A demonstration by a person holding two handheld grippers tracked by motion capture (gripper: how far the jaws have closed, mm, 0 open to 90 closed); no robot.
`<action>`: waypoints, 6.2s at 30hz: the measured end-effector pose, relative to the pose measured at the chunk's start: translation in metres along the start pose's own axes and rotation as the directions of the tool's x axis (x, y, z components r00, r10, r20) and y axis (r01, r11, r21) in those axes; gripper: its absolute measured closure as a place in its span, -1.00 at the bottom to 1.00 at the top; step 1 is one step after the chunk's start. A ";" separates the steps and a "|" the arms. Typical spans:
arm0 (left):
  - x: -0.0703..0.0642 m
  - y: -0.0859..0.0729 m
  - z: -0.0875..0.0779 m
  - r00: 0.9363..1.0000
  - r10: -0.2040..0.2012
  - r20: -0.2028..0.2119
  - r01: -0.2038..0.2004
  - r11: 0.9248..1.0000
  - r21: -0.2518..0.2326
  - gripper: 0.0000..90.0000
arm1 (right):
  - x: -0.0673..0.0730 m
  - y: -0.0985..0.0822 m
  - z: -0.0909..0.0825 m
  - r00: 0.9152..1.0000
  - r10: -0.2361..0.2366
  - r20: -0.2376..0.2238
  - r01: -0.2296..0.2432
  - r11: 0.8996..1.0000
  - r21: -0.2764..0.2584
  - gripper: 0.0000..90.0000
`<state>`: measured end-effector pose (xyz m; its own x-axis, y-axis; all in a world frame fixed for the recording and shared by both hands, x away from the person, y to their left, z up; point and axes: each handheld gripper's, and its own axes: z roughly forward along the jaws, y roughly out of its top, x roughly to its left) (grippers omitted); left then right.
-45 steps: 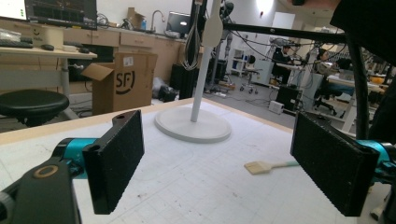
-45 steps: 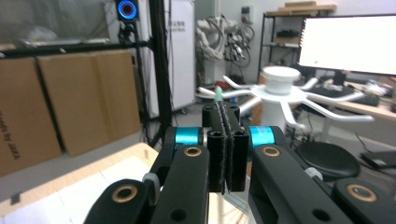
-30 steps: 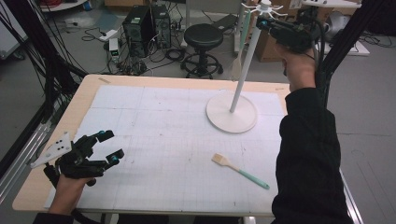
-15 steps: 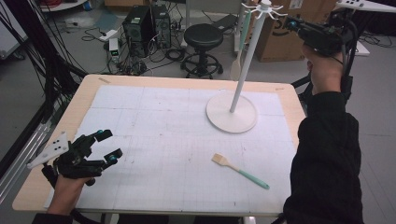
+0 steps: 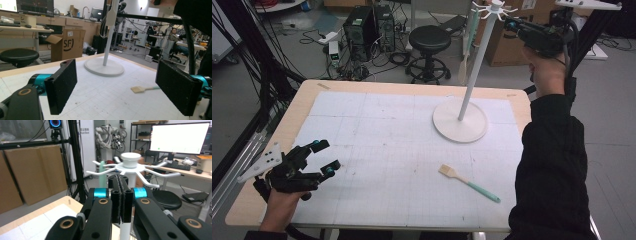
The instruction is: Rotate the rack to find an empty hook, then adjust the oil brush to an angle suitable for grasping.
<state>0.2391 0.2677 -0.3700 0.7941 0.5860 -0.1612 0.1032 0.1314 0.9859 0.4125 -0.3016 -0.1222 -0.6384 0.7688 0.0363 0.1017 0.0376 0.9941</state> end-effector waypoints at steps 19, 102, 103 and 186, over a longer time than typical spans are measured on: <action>0.000 -0.003 0.001 1.000 -0.002 0.016 0.002 1.000 -0.005 -0.60 | 0.021 -0.047 -0.039 0.999 -0.006 -0.045 0.006 1.000 0.007 0.99; -0.039 -0.023 0.012 0.999 0.044 0.014 -0.045 0.999 0.017 -0.61 | 0.091 -0.345 -0.138 0.959 0.116 0.260 -0.242 0.813 0.529 0.99; -0.040 -0.023 0.011 0.999 0.042 0.015 -0.042 0.999 0.012 -0.61 | 0.090 -0.344 -0.135 0.958 0.097 0.271 -0.235 0.809 0.539 0.99; -0.030 -0.028 0.012 0.999 0.018 -0.029 -0.017 0.999 0.039 -0.62 | 0.114 -0.295 -0.138 0.989 0.037 0.140 -0.067 0.974 0.218 -0.38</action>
<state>0.2202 0.2368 -0.3924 0.7784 0.6110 -0.1442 0.1125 0.0902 0.9895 0.2041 -0.3133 -0.3972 -0.5213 0.8514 0.0585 0.3084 0.1240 0.9431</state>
